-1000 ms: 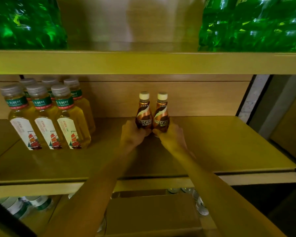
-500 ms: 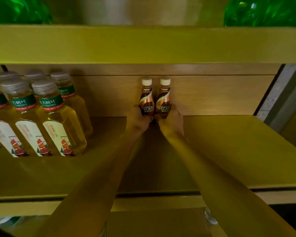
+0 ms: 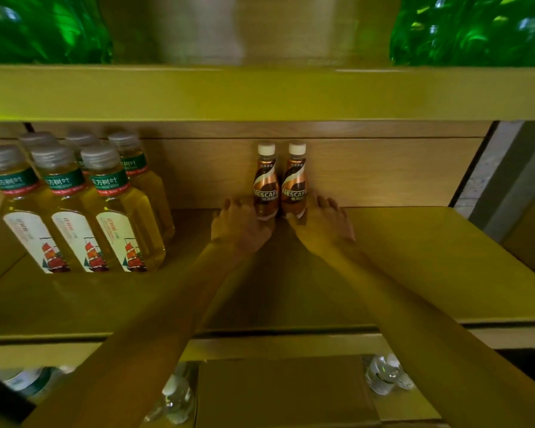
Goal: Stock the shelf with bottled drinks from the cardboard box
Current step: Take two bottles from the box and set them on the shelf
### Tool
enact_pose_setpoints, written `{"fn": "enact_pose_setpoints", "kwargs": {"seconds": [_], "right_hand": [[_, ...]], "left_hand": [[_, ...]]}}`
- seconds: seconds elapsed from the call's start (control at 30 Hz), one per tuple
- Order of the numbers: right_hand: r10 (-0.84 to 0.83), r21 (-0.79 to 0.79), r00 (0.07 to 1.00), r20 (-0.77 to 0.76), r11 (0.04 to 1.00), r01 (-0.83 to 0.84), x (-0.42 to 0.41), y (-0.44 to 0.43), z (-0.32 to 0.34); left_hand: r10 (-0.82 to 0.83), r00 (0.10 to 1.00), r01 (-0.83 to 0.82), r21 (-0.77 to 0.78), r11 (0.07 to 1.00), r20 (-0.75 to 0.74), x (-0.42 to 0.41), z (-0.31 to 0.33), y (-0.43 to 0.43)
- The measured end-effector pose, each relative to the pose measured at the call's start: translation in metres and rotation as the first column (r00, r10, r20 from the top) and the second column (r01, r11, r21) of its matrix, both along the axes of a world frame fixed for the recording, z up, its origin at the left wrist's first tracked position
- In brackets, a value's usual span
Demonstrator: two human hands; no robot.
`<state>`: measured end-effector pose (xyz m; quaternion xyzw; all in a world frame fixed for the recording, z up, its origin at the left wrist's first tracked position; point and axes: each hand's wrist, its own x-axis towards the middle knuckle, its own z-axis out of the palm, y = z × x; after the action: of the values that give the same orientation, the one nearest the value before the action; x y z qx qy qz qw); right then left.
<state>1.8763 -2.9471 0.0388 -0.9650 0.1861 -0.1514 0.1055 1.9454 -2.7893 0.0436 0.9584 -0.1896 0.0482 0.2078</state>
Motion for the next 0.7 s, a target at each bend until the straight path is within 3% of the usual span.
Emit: {"fn": "enact_pose_setpoints", "kwargs": {"seconds": [0.2,0.4,0.7], "right_hand": [[0.020,-0.037,0.996,-0.092,0.999,-0.023,-0.069,0.015,0.012],[0.037,-0.024,0.999,-0.028,0.999,-0.038,-0.155,0.043,0.012],[0.057,0.035,0.994,0.092,0.998,-0.060,-0.270,0.067,-0.043]], "left_hand": [[-0.040,0.998,0.037,0.070,0.997,0.042,-0.061,0.021,0.037],[-0.061,0.996,0.058,0.045,0.997,0.066,-0.152,0.034,0.068],[-0.153,0.974,0.167,-0.072,0.983,0.166,-0.236,-0.041,0.107]]}}
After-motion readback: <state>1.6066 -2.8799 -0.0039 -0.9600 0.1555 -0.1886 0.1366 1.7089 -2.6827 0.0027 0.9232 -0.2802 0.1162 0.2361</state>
